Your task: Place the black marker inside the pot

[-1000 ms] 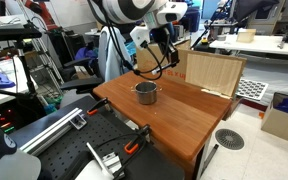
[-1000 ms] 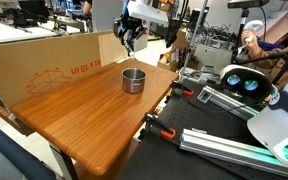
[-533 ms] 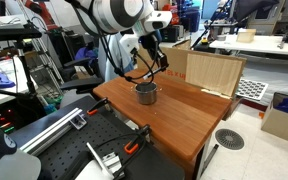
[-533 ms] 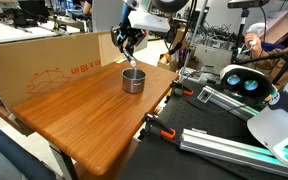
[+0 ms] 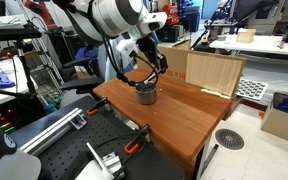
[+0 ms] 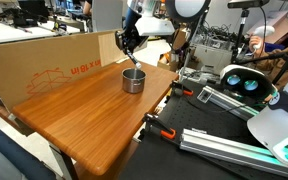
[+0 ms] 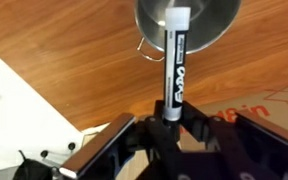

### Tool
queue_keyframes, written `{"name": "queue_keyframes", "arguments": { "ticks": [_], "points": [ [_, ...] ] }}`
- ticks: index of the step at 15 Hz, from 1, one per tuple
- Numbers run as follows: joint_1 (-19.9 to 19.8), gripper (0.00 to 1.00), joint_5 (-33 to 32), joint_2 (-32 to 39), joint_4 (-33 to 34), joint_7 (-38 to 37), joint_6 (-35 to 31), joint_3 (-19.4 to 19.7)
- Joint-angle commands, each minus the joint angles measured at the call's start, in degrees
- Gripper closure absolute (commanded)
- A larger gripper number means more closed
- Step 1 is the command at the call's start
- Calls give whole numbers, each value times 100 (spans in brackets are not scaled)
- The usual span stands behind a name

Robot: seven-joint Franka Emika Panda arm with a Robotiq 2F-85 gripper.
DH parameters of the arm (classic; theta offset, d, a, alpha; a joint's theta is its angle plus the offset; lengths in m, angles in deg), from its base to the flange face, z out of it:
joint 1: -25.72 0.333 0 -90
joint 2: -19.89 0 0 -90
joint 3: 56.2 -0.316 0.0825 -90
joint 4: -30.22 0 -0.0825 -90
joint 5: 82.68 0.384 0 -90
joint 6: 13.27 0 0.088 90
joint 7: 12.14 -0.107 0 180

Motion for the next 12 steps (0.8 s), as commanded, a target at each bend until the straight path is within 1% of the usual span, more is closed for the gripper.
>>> {"name": "queue_keyframes", "arguments": {
  "ticks": [1,8,10,12],
  "points": [
    [591,94,-1012,-50,-18,-832,-215,660],
    [1285,94,-2356,2,102,-2304,-255,1263],
    [1519,94,-2997,43,277,-2967,-256,1554],
    [1683,94,-3614,53,431,-3606,-200,1759]
  ]
}}
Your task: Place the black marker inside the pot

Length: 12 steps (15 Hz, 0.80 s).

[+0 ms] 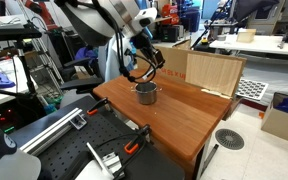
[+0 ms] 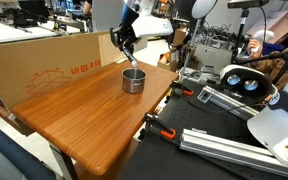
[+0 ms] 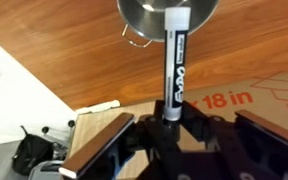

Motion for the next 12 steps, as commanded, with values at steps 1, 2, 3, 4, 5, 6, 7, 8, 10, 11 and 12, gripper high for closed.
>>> {"name": "queue_keyframes", "arguments": {
  "ticks": [1,2,3,4,5,6,7,8,10,11,12],
  "points": [
    [416,94,-1193,56,279,-1246,-49,506],
    [465,94,-1476,49,313,-1521,-7,541],
    [493,94,-1738,47,335,-1789,21,555],
    [526,94,-1977,31,337,-2041,68,557],
    [533,94,-2183,32,332,-2261,81,538],
    [538,94,-2368,29,315,-2466,111,510],
    [529,94,-2497,51,283,-2626,123,483],
    [527,94,-2632,66,265,-2776,141,465],
    [513,94,-2797,129,209,-3002,160,445],
    [494,94,-2868,181,186,-3086,148,445],
    [490,94,-2948,217,174,-3174,174,439]
  ]
}}
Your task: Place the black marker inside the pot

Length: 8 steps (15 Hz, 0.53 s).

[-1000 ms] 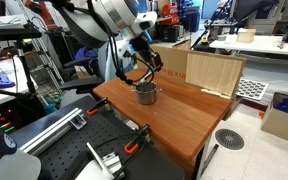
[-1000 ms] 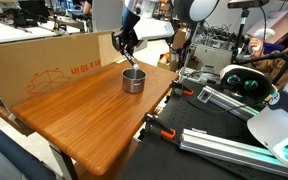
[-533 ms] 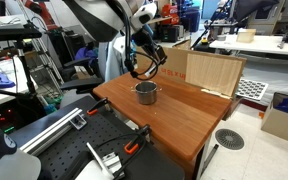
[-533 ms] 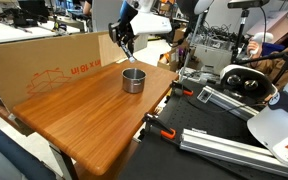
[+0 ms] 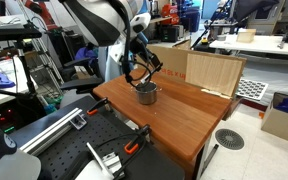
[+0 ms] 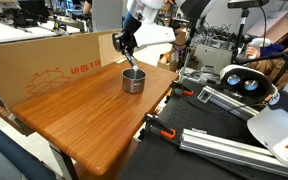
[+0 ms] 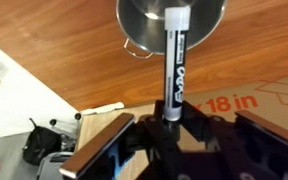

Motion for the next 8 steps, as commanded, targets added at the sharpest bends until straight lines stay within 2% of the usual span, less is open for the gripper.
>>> {"name": "queue_keyframes", "arguments": {
  "ticks": [1,5,8],
  "points": [
    [53,94,-550,107,-13,-588,123,51],
    [37,94,-722,281,-27,-838,149,24],
    [1,94,-581,445,-55,-823,126,10]
  ]
}}
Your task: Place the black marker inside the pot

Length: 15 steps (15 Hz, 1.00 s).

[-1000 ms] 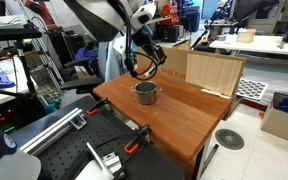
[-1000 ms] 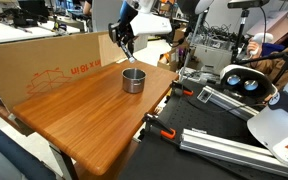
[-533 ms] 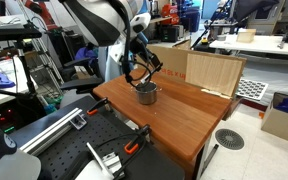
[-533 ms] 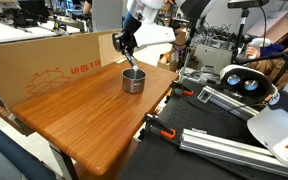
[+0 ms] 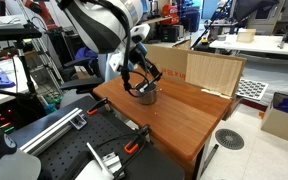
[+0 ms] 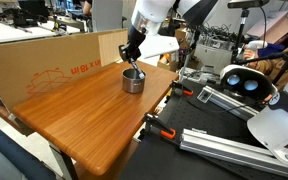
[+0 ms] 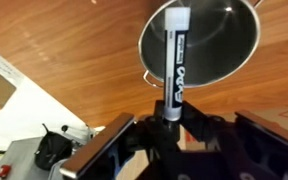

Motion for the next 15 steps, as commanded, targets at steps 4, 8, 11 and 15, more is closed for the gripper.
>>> {"name": "queue_keyframes", "arguments": {
  "ticks": [4,8,11,15],
  "points": [
    [-8,36,-218,261,6,-404,1,9],
    [-26,8,-178,330,7,-393,-49,10],
    [-10,0,-193,276,15,-397,-32,23],
    [29,0,-219,58,100,-411,20,66]
  ]
}}
